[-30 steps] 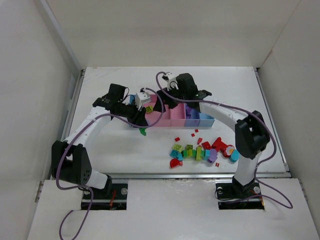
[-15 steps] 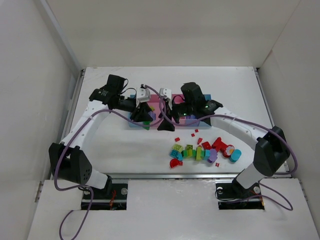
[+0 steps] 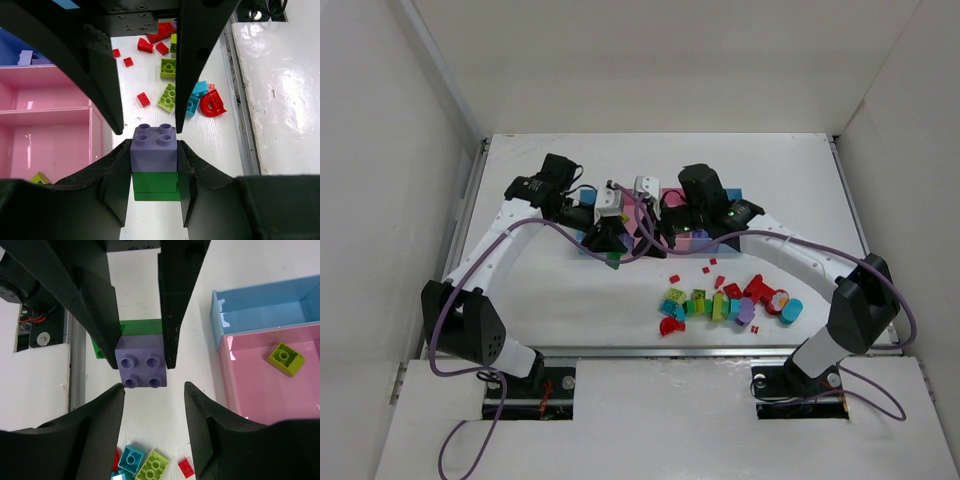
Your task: Sort the legos into containers by color
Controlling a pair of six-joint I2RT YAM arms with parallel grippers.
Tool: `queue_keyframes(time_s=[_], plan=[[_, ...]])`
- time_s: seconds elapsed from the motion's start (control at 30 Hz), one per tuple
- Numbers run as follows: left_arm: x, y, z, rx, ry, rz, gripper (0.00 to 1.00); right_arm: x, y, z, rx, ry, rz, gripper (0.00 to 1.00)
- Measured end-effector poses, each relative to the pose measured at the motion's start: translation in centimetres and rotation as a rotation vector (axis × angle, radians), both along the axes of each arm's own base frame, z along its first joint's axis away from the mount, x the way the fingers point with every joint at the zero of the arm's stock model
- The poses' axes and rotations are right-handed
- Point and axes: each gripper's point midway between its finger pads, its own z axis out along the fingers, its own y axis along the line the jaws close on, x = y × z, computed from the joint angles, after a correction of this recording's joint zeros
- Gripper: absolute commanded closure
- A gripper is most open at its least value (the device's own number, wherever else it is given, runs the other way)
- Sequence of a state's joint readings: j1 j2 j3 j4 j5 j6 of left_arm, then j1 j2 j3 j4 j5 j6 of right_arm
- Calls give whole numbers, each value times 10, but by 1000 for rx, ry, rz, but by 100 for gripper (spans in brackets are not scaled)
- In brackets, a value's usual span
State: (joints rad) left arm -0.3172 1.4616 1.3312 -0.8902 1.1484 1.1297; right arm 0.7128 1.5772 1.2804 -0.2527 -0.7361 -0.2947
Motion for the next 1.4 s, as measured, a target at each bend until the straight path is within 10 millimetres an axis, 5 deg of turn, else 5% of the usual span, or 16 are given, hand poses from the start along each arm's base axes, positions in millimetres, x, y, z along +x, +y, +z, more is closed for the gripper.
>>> queue_keyframes(time_s=[0.2,0.37,0.47,0.53,0.6,0.73,1.0,1.2,1.4], plan=[[-2,-2,1,-3,-11,-15,100,1,2,6,11,17,-14,45],[-1,-2,1,-4,-17,-16,100,0,3,8,16,36,-18,55],[-1,-2,1,-3,-19,-15,100,-2,4,7,17,51,-14,69],[0,-2,1,-1,-18,-14,100,-2,5,7,18,61,-11,88],[0,-1,0,2,-18,-10,86,-2,6,7,19,65,-7,100],[1,0,0,4,-15,-6,77,-2,6,7,19,68,-7,100],[-2,-1,-1,9,3,-7,35,2,8,10,30,56,-17,100],[-3,2,-5,31,11,0,26,5,8,10,31,44,-30,100],[2,19,-14,85,9,31,32,6,5,1,14,49,-48,100]])
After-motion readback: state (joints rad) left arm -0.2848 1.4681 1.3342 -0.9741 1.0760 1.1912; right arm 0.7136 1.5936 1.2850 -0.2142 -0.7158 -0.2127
